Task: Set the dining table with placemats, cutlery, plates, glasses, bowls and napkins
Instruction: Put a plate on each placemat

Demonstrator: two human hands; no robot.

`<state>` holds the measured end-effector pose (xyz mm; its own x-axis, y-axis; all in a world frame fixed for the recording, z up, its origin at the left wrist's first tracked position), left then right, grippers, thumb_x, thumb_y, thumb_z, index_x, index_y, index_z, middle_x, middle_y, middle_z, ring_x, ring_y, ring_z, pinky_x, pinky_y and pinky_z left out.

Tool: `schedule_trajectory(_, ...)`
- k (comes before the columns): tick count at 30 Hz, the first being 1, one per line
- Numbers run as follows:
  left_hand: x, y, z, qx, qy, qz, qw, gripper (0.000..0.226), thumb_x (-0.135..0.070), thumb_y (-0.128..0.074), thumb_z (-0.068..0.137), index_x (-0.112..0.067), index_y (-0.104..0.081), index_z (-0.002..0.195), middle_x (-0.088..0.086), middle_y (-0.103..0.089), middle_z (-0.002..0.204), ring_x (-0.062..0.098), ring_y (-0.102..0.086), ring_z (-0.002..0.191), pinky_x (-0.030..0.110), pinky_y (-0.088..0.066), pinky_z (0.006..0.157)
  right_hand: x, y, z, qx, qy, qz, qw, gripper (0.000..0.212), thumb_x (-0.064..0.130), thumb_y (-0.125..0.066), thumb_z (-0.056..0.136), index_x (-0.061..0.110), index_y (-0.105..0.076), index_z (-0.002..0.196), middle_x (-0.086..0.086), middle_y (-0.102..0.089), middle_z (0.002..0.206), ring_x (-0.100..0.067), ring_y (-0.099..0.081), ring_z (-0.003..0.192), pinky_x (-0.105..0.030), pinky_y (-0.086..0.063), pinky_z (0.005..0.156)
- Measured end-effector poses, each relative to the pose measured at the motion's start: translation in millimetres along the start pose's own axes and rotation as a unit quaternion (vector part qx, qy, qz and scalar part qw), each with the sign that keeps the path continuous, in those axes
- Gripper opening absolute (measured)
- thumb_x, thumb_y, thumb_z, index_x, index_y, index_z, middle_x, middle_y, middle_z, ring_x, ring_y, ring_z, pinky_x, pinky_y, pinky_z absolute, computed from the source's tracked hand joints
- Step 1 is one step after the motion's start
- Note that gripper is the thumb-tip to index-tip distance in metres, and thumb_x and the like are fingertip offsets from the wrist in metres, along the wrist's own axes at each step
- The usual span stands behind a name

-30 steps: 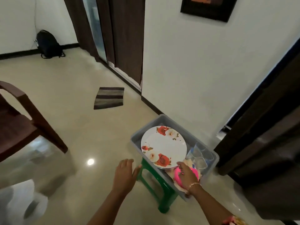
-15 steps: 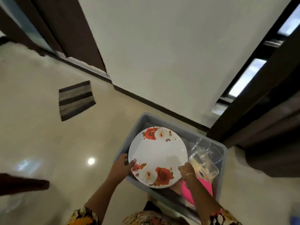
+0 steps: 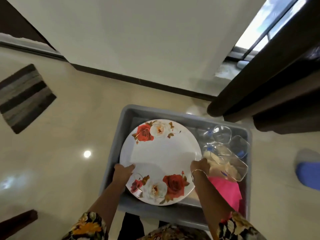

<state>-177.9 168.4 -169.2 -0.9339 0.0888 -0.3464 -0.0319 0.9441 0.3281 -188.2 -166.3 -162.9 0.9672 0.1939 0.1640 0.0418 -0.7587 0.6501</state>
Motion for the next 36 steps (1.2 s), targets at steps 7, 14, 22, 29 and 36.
schedule_trajectory(7, -6, 11, -13, 0.000, 0.020, -0.070, 0.997, 0.010, 0.004, -0.056, 0.089, 0.004, -0.053, 0.099, 0.016, -0.057, 0.079, 0.028, -0.053, 0.066, 0.032, -0.044, 0.058, -6, 0, 4, -0.068, -0.026, 0.000, 0.997, 0.042, 0.021, -0.042, 0.098, -0.008, -0.041, 0.128, -0.027, -0.047, 0.131, -0.039, -0.044, 0.123, -0.045, -0.036, 0.099)
schedule_trajectory(14, -22, 43, -48, -0.062, -0.065, 0.014, 0.996, 0.024, 0.011, -0.053, 0.082, -0.006, -0.052, 0.064, 0.015, -0.058, 0.068, 0.030, -0.059, 0.067, 0.048, -0.052, 0.073, -11, 7, -8, -0.110, -0.039, -0.016, 0.993, 0.040, 0.020, -0.038, 0.099, -0.010, -0.041, 0.125, -0.029, -0.047, 0.128, -0.042, -0.046, 0.119, -0.047, -0.037, 0.097)
schedule_trajectory(22, -55, 87, -84, -0.025, -0.130, -0.031, 0.991, 0.036, -0.010, -0.067, 0.063, 0.005, -0.055, 0.093, 0.026, -0.063, 0.095, 0.040, -0.063, 0.086, 0.049, -0.053, 0.075, 1, 14, -55, -0.101, 0.000, 0.009, 0.995, 0.041, 0.023, -0.035, 0.100, -0.009, -0.045, 0.122, -0.028, -0.052, 0.124, -0.040, -0.050, 0.115, -0.043, -0.039, 0.091)
schedule_trajectory(29, -104, 134, -125, 0.016, -0.190, -0.115, 0.975, 0.016, 0.005, -0.056, 0.083, 0.011, -0.054, 0.098, 0.024, -0.061, 0.091, 0.028, -0.063, 0.068, 0.032, -0.053, 0.054, 28, 48, -129, -0.088, 0.105, 0.181, 0.974, 0.039, 0.023, -0.040, 0.099, -0.010, -0.049, 0.118, -0.027, -0.057, 0.117, -0.039, -0.053, 0.110, -0.038, -0.039, 0.088)
schedule_trajectory(36, -187, 140, -168, 0.141, -0.268, -0.099, 0.948, 0.019, 0.001, -0.055, 0.087, 0.008, -0.053, 0.105, 0.017, -0.062, 0.087, 0.028, -0.061, 0.070, 0.023, -0.051, 0.042, 25, 98, -217, -0.146, 0.133, 0.373, 0.907, 0.037, 0.021, -0.038, 0.099, -0.008, -0.046, 0.122, -0.022, -0.055, 0.113, -0.036, -0.050, 0.110, -0.030, -0.035, 0.080)
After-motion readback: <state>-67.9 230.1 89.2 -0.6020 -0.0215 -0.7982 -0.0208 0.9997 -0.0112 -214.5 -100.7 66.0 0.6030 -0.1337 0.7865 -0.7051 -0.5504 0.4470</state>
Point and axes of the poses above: each hand's wrist, its own z-axis towards the middle knuckle, its own y-axis out of the back of the hand, x = y × z, the point moved 10 cm from there along z, towards the middle knuckle
